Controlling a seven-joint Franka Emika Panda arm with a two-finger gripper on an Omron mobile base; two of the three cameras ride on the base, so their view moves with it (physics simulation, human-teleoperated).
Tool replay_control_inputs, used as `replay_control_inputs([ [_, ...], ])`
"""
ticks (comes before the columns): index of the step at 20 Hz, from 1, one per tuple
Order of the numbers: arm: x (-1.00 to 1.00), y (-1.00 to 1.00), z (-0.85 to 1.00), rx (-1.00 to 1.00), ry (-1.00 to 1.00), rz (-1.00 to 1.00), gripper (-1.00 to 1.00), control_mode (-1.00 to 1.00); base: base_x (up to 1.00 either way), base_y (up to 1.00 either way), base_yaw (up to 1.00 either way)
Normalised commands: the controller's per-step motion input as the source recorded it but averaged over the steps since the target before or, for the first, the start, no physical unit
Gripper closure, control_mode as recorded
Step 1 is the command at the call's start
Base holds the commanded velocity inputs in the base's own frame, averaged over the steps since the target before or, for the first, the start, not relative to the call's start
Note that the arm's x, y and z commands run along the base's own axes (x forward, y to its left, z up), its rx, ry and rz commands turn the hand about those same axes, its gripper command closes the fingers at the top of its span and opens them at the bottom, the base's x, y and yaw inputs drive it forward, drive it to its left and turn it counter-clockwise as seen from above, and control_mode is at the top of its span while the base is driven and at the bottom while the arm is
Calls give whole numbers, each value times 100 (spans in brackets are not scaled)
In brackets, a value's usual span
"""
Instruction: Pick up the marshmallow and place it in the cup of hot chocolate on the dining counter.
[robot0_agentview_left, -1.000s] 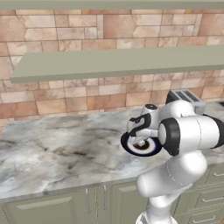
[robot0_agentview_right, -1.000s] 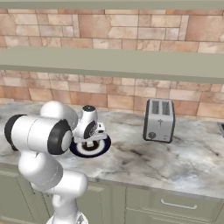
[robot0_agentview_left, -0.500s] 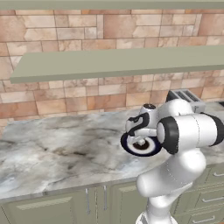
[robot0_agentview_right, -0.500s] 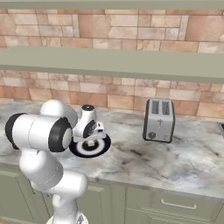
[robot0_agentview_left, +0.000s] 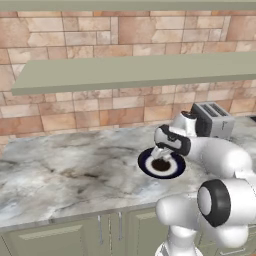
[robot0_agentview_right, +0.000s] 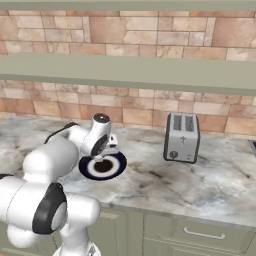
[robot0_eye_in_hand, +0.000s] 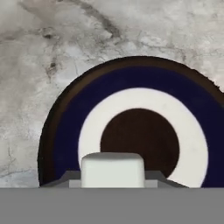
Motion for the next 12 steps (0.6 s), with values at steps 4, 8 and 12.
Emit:
replay_control_inputs([
  [4, -51, 8, 97, 2, -22, 3, 100, -100, 0, 0, 0],
  [8, -45, 1, 82, -1, -20, 0, 100, -100, 0, 0, 0],
  [12, -32, 7, 80, 3, -5, 7, 100, -100, 0, 0, 0],
])
